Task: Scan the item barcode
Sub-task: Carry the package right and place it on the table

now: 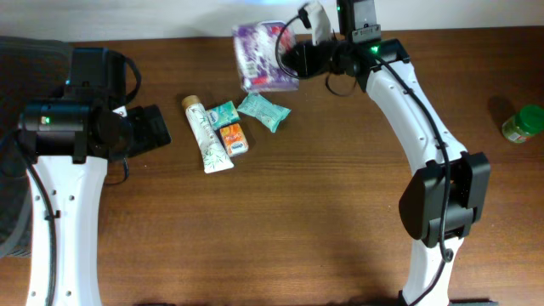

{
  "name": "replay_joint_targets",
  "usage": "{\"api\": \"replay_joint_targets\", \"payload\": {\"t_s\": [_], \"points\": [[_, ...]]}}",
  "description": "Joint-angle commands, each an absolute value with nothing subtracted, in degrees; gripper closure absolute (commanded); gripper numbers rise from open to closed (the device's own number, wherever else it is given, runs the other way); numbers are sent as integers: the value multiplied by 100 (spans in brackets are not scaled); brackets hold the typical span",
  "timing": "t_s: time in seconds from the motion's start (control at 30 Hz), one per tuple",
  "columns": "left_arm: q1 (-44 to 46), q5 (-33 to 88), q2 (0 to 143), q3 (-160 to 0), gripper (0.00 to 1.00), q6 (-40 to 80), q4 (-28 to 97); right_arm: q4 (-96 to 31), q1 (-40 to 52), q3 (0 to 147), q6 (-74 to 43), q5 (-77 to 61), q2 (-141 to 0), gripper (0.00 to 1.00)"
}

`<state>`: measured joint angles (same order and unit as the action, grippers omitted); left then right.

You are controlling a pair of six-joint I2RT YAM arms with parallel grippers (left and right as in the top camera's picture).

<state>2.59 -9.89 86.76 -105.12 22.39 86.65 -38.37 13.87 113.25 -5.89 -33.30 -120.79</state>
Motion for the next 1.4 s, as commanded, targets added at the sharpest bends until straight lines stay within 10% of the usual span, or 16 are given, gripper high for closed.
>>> {"api": "replay_joint_targets", "payload": {"t_s": [0.0,0.17,0.33,0.8,1.03,1.37], "points": [[244,-1015,8606,-10543,1,2314,8665,-4836,1417,11393,-803,-930,-11832,96],[244,-1015,8606,-10543,1,2314,8665,-6676,1420,11391,-1234,2965,-11832,96],[244,-1015,8606,-10543,1,2314,8667,-7253,1424,11281,-1245,3177,-12051,94],[244,-1015,8606,-10543,1,2314,8665,-7183,1973,11745,-1232,2587,-12304,7],[244,-1015,8606,-10543,1,2314,8665,-7175,-1470,11581,1164,-2410,-12317,5],[244,-1015,8606,-10543,1,2314,8665,-5599,-2196,9985,1476,-2786,-12339,17]]}}
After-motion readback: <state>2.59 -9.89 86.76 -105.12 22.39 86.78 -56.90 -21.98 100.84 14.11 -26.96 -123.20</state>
